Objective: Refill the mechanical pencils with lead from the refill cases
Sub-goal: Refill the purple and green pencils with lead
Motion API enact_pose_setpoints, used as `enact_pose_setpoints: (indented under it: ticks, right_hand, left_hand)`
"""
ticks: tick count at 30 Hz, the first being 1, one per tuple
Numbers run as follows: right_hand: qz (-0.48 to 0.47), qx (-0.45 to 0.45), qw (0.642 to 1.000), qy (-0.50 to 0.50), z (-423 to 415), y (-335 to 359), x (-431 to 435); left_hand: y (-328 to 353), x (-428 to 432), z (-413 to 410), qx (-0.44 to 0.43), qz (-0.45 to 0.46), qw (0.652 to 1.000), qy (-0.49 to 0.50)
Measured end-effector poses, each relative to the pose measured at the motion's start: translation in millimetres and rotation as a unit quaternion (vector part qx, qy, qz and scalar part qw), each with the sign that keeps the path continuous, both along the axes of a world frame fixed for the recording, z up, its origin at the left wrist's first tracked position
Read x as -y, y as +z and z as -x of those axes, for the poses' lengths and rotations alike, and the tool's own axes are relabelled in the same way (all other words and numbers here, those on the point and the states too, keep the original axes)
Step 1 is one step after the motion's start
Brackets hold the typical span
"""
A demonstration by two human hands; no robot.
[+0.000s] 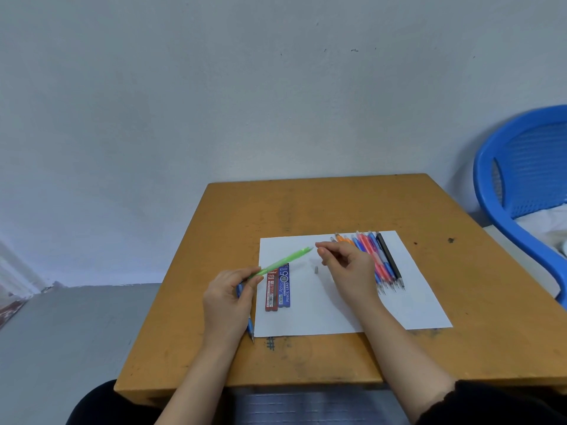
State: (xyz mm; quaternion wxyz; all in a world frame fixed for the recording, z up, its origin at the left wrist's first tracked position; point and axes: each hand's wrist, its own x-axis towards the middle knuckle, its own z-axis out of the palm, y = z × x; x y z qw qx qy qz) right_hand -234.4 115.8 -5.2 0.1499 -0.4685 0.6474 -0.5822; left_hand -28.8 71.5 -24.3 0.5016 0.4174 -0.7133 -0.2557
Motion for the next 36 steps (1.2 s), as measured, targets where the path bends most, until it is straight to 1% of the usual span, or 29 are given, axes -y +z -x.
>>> enact_pose_setpoints:
  ticks: [5, 10, 15, 18, 22, 24, 26, 29, 31, 33, 34, 36]
  right_hand:
    - [0.005, -0.001, 1.0, 0.012, -0.4, 0.2, 0.1]
    - [-0.015, 0.032, 0.999, 0.018, 1.0, 0.4, 0.0]
    - [-0.036, 0.065, 0.996, 0.057, 0.4, 2.5, -0.3]
    - [-0.046, 0.066, 0.995, 0.063, 0.1, 3.8, -0.5]
    - [-0.044, 0.05, 0.997, 0.049, -0.2, 2.3, -0.4]
    - [-0.043, 0.042, 0.998, 0.032, -0.4, 1.0, 0.0]
    - [-0.031, 0.057, 0.998, -0.005, 3.0, 1.7, 0.4]
    - [-0.021, 0.083, 0.995, -0.048, 9.2, 4.0, -1.1]
    - [-0.051, 0.034, 0.997, -0.049, 7.5, 3.7, -2.5]
    - [-0.103, -0.057, 0.992, -0.036, 2.8, 2.2, -3.1]
    - [-0.126, -0.088, 0.988, -0.028, 0.9, 1.3, -3.2]
    - [-0.164, -0.111, 0.98, -0.018, 0.2, 0.4, -3.2]
  left_hand:
    - [-0.8, 0.3, -1.3, 0.012, 0.013, 1.0, -0.008]
    - [-0.9, 0.4, -1.1, -0.006, 0.008, 1.0, 0.003]
    - [0.1, -0.4, -2.3, -0.013, 0.01, 1.0, -0.002]
    - [-0.5, -0.4, -1.7, -0.008, 0.023, 1.0, -0.003]
    - [3.2, -2.1, 0.9, 0.013, 0.062, 0.998, 0.005]
    - [2.4, -1.7, 0.8, 0.022, 0.063, 0.998, 0.014]
    - [-0.1, 0.8, -0.5, 0.008, 0.02, 0.999, 0.044]
    - [-1.6, 5.4, -3.0, -0.054, -0.086, 0.991, 0.092]
    - [0.1, 5.5, -2.9, -0.058, -0.103, 0.989, 0.093]
    - [1.7, 4.0, -1.5, -0.056, -0.105, 0.989, 0.084]
    - [2.5, 3.0, -0.9, -0.055, -0.107, 0.989, 0.082]
    - [3.5, 2.4, -0.6, -0.062, -0.117, 0.988, 0.082]
